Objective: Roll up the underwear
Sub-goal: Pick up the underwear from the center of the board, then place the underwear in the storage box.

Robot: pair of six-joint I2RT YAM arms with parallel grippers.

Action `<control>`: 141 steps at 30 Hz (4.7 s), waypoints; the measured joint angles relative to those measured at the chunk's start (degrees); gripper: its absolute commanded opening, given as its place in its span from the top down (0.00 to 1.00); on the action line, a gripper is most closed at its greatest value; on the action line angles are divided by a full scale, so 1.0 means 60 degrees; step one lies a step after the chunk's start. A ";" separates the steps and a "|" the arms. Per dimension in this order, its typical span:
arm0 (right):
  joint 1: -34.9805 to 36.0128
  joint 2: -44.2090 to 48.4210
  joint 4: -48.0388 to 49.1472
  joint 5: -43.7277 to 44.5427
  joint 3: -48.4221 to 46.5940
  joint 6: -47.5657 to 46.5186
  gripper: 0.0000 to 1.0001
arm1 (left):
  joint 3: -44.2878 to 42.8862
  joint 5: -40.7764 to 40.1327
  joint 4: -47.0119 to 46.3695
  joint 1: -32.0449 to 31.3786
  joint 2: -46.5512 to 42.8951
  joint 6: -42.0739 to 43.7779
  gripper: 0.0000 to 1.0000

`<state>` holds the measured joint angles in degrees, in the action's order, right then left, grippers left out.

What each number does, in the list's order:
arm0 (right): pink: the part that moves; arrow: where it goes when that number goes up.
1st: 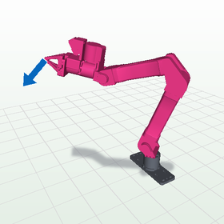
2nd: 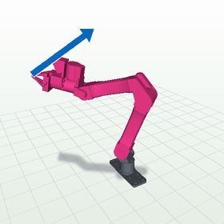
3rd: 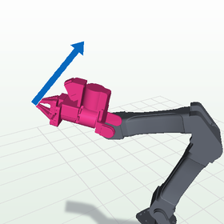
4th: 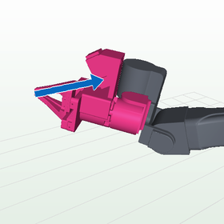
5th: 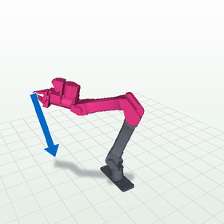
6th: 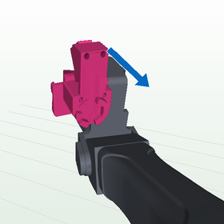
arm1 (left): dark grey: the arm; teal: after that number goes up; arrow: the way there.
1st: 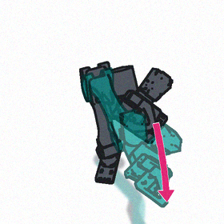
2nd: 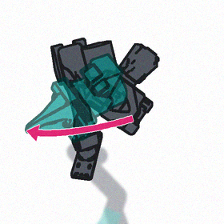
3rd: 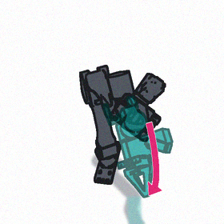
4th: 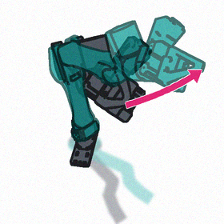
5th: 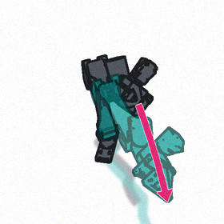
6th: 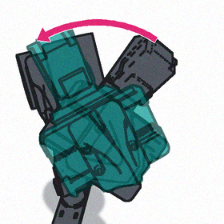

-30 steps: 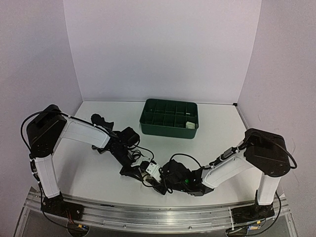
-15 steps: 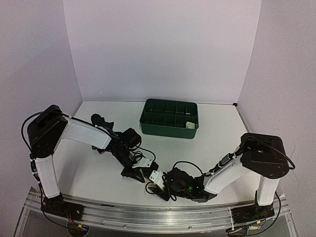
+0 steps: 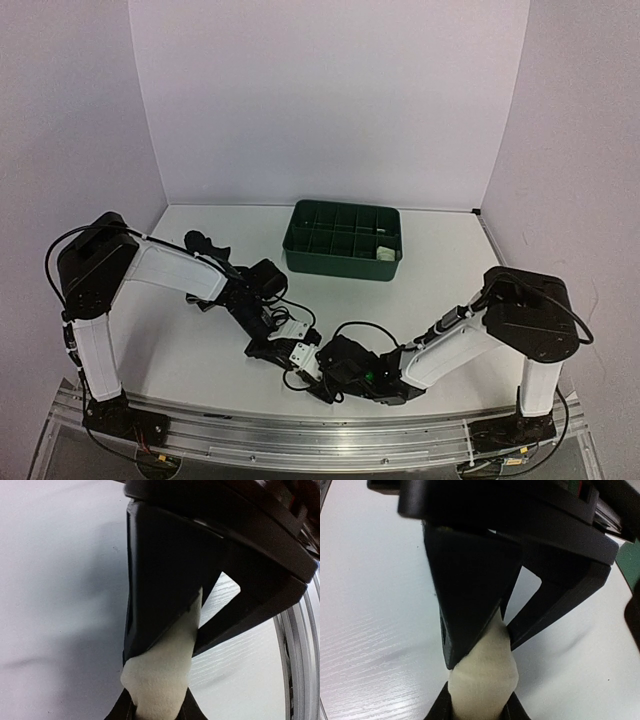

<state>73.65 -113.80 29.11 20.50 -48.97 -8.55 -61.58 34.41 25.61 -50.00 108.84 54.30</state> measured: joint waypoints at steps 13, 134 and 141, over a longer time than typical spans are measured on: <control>0.0046 0.0411 -0.1356 0.0272 -0.0171 0.1059 1.00 | -0.0487 0.0003 0.0808 0.0312 0.0011 -0.0523 0.28; -0.6229 -0.2358 -1.2383 -0.1552 -1.1875 0.3694 0.48 | 0.0310 -0.2190 0.1493 0.4231 -0.4222 -0.6182 0.16; -0.5240 -0.1167 -1.2363 -0.2497 -1.1500 0.2686 0.41 | 0.0251 -0.2813 0.1718 0.5193 -0.3696 -0.5689 0.21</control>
<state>42.21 -120.80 -45.07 5.52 -117.97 7.57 -60.08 17.53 35.91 -18.84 86.66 20.17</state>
